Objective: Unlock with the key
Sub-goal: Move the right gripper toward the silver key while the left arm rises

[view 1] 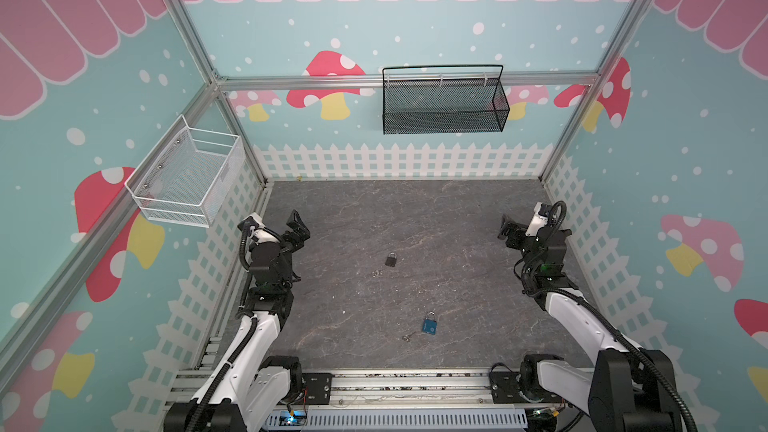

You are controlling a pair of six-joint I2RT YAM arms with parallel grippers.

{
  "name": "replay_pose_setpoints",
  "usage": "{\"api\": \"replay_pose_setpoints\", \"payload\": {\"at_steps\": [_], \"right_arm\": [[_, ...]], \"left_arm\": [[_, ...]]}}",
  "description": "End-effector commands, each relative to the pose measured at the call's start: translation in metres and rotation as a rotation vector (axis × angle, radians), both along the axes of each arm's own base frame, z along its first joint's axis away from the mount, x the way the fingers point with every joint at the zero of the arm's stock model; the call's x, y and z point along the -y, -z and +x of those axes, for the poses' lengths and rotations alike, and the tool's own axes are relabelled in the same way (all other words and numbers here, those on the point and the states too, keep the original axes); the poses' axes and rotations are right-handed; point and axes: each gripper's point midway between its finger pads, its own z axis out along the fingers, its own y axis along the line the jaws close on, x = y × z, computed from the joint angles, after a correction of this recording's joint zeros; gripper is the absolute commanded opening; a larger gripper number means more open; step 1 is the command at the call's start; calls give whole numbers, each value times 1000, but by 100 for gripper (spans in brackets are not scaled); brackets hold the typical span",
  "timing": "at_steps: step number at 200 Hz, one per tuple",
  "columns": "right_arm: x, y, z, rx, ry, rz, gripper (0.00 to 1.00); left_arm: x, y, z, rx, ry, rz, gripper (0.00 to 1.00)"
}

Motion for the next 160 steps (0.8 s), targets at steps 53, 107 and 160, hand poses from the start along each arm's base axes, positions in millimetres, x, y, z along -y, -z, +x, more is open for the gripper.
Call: {"api": "replay_pose_setpoints", "payload": {"at_steps": [53,107,160], "right_arm": [[-39,52,-12,-303,-96,291,98],[-132,64,-15,-476,-272,198,97],[-224,91,-37,-654,-403,151,98]], "left_arm": [[21,39,-15,-285,101,-216,100],[61,61,-25,-449,278,-329,100],[95,83,-32,-593,378,-371,100]]}}
